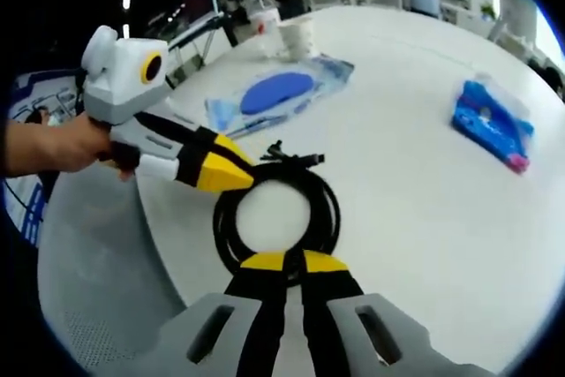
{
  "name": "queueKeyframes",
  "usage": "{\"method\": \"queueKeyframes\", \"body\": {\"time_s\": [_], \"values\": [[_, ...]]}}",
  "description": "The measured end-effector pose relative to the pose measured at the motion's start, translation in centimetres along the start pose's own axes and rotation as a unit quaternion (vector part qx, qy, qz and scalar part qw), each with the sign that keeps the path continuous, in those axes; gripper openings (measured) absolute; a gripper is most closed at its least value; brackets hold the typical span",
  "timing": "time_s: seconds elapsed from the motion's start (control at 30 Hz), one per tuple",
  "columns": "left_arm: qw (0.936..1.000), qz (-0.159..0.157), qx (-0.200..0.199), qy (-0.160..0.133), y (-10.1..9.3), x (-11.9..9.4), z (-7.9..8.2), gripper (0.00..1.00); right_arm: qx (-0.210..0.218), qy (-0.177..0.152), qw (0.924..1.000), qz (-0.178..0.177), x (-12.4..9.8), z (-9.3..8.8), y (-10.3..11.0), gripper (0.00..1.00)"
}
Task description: Arrange the tabletop items into an orderly group along one side of the table until the central work area is clear of visible clutter.
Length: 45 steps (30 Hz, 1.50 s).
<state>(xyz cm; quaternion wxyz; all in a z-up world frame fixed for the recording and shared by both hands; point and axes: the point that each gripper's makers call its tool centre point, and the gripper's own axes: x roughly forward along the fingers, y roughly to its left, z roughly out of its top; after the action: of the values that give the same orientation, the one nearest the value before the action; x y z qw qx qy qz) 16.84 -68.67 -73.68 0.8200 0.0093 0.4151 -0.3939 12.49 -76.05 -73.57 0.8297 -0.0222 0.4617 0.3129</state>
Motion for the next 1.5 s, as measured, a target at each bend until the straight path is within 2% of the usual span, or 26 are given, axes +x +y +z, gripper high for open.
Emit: {"method": "queueKeyframes", "body": {"time_s": [0.1, 0.17, 0.23, 0.3, 0.43, 0.57, 0.6, 0.7, 0.8, 0.97, 1.03, 1.13, 1.2, 1.5], "values": [[0.9999, 0.011, 0.013, -0.001, 0.6, -0.2, 0.2, 0.19, 0.004, -0.002, 1.0, -0.001, 0.0, -0.1, -0.2, 0.02], [0.9995, 0.025, 0.015, -0.01, 1.4, -0.6, 0.6, 0.26, 0.01, -0.003, 0.9999, 0.0, 0.0, -0.1, -0.3, 0.02], [0.9991, 0.031, 0.014, -0.023, 2.0, -1.0, 1.2, 0.29, 0.011, -0.002, 0.9999, 0.001, 0.1, -0.1, -0.3, 0.02], [0.9987, 0.037, 0.018, -0.029, 2.6, -1.4, 1.7, 0.28, 0.013, -0.001, 0.9999, 0.001, 0.1, -0.1, -0.3, 0.02], [0.996, 0.069, 0.051, -0.028, 4.5, -1.8, 2.2, 0.23, 0.014, -0.001, 0.9999, 0.001, 0.1, 0.0, -0.3, 0.02], [0.995, 0.085, 0.052, -0.009, 5.8, -1.6, 1.6, 0.2, 0.015, -0.001, 0.9999, 0.001, 0.1, 0.1, -0.4, 0.02], [0.9942, 0.088, 0.062, -0.003, 6.0, -1.5, 1.4, 0.18, 0.015, -0.002, 0.9999, 0.001, 0.1, 0.1, -0.4, 0.02], [0.9863, 0.101, 0.13, 0.01, 6.3, -1.4, 1.7, 0.12, 0.017, -0.004, 0.9999, 0.0, 0.0, 0.1, -0.5, 0.02], [0.9799, 0.106, 0.167, 0.022, 6.6, -1.2, 1.6, 0.09, 0.017, -0.004, 0.9998, -0.003, -0.1, 0.1, -0.7, 0.0], [0.9781, 0.105, 0.178, 0.027, 6.5, -0.9, 1.5, 0.08, 0.021, -0.012, 0.9997, -0.008, -0.6, 0.5, -1.3, 0.0], [0.9698, 0.105, 0.219, 0.024, 6.6, -0.9, 1.7, 0.07, 0.024, -0.013, 0.9996, -0.01, -0.7, 0.6, -1.5, 0.0], [0.9723, 0.104, 0.208, 0.024, 6.7, -0.8, 1.6, 0.06, 0.025, -0.014, 0.9995, -0.011, -0.7, 0.7, -1.5, 0.0], [0.9731, 0.095, 0.208, 0.025, 6.5, -0.6, 1.4, 0.0, 0.025, -0.013, 0.9995, -0.011, -0.6, 0.6, -1.5, 0.0], [0.9727, 0.065, 0.221, 0.025, 6.1, -1.0, 1.2, 0.0, 0.02, -0.017, 0.9996, -0.01, -0.6, 1.1, -1.5, 0.0]]}}
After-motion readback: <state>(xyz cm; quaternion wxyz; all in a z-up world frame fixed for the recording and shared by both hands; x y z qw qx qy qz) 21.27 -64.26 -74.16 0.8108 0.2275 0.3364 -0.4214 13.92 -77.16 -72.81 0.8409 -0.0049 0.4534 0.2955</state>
